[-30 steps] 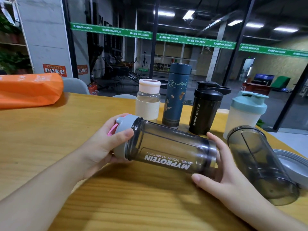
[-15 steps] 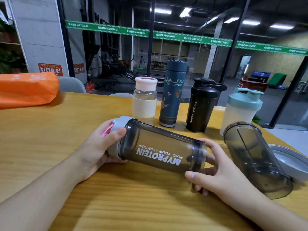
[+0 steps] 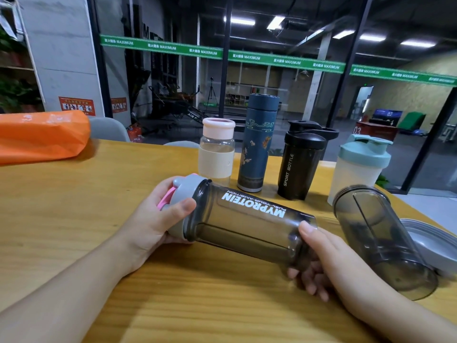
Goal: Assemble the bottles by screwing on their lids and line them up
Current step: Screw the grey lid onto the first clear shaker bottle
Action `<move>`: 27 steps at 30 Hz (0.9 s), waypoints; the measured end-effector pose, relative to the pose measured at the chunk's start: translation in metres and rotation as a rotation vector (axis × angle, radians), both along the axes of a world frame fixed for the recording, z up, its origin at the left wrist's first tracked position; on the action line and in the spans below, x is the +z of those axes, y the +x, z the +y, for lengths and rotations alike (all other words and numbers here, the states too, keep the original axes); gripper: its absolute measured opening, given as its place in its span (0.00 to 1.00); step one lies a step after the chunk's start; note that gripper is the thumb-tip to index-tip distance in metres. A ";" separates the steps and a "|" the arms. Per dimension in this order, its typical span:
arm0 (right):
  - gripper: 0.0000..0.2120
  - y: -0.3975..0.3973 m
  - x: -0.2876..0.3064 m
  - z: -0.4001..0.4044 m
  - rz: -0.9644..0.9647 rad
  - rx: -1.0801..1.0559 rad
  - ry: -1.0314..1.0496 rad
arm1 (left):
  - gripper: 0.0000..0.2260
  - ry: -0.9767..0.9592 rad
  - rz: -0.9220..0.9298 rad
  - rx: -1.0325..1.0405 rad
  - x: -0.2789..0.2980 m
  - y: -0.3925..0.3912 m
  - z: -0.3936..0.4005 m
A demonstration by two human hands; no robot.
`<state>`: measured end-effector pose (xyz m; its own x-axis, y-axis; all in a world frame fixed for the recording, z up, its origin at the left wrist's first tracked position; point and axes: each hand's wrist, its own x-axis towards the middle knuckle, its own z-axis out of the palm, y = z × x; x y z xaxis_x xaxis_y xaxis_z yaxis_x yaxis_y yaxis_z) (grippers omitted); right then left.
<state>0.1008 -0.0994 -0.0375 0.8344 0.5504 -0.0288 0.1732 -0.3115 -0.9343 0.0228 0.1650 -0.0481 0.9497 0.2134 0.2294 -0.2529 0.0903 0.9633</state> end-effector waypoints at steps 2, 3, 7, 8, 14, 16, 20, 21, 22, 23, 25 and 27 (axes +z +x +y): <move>0.37 0.001 -0.002 -0.001 0.002 -0.002 0.005 | 0.43 -0.005 0.004 0.006 0.000 0.001 -0.001; 0.40 0.001 -0.004 -0.001 0.004 -0.007 0.009 | 0.43 -0.008 0.009 0.009 0.000 0.001 -0.001; 0.49 -0.002 -0.008 -0.002 -0.040 -0.008 0.119 | 0.44 0.001 0.035 0.023 -0.001 0.002 -0.001; 0.49 -0.004 -0.008 -0.002 -0.087 0.011 0.124 | 0.45 0.000 0.038 0.033 -0.001 0.002 -0.001; 0.45 -0.007 -0.004 -0.002 -0.242 0.073 0.123 | 0.46 0.026 0.042 0.117 -0.002 0.003 -0.001; 0.44 -0.008 -0.001 -0.002 -0.245 0.086 0.109 | 0.45 0.022 0.034 0.146 -0.002 0.004 0.001; 0.42 -0.007 0.000 -0.003 -0.291 0.069 0.062 | 0.43 0.033 0.025 0.168 -0.002 0.004 0.001; 0.41 -0.008 0.000 -0.003 -0.293 0.061 0.057 | 0.42 0.037 0.021 0.175 -0.002 0.004 0.001; 0.41 -0.008 0.001 -0.002 -0.291 0.052 0.055 | 0.42 0.040 0.018 0.181 -0.002 0.004 0.001; 0.40 -0.008 0.001 -0.002 -0.290 0.045 0.053 | 0.42 0.041 0.013 0.184 -0.002 0.004 0.001; 0.40 -0.008 0.002 -0.002 -0.286 0.032 0.034 | 0.41 0.036 0.003 0.188 -0.002 0.003 0.001; 0.39 -0.010 0.003 -0.001 -0.276 0.019 0.015 | 0.41 0.041 -0.004 0.186 -0.001 0.003 0.002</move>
<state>0.0909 -0.1007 -0.0343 0.7990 0.5647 0.2067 0.4277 -0.2920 -0.8555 0.0258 0.1667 -0.0491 0.8939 0.3755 0.2449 -0.2651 0.0022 0.9642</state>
